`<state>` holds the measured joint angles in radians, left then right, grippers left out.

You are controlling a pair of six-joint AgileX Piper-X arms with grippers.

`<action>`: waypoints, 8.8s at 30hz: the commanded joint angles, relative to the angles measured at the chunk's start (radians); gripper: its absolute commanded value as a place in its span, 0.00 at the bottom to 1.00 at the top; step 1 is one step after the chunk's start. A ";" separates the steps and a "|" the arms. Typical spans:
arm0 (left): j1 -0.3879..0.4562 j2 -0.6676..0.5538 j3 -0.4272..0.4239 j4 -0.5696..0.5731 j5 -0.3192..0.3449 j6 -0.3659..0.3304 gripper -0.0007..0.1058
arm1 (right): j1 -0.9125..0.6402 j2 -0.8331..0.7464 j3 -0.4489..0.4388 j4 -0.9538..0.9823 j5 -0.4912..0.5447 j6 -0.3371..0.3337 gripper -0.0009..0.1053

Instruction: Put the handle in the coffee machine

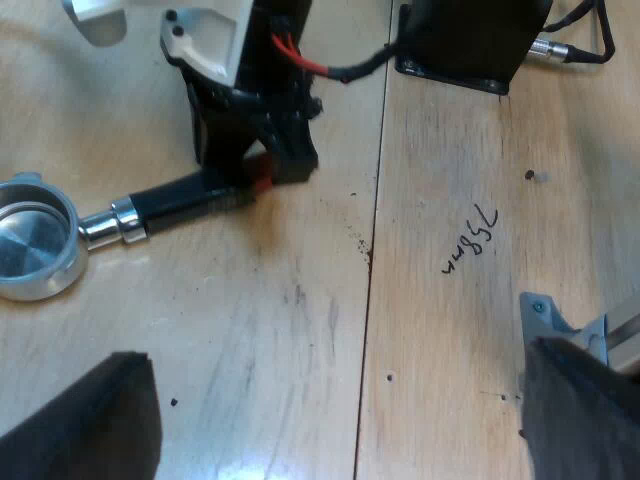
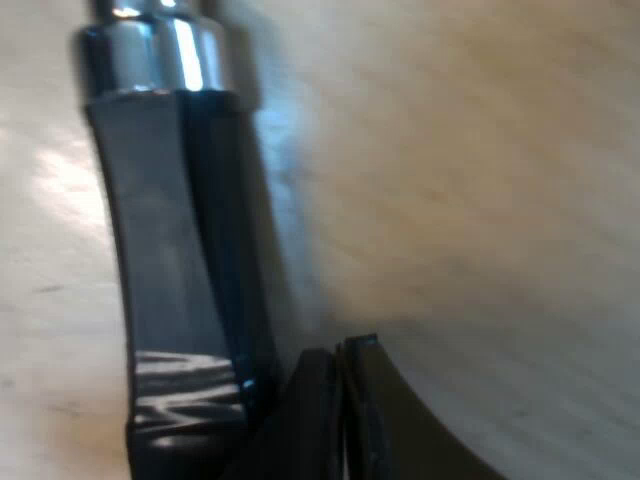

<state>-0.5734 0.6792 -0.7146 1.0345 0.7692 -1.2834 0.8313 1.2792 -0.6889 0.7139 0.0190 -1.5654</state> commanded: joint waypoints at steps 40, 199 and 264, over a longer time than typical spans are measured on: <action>0.166 -0.014 -0.004 0.124 -0.063 0.009 0.71 | 0.349 0.247 -0.018 -0.828 0.074 0.517 0.01; 0.166 -0.172 0.135 -0.014 -0.085 0.145 0.61 | 0.151 0.027 -0.456 0.100 -0.019 0.198 0.01; 0.166 -0.172 0.270 -0.198 -0.175 0.139 0.01 | 0.152 0.027 -0.531 0.144 0.052 0.198 0.61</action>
<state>-0.4059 0.5113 -0.4405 0.8336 0.5662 -1.1434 0.9836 1.3253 -1.2027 0.8742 0.0417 -1.3564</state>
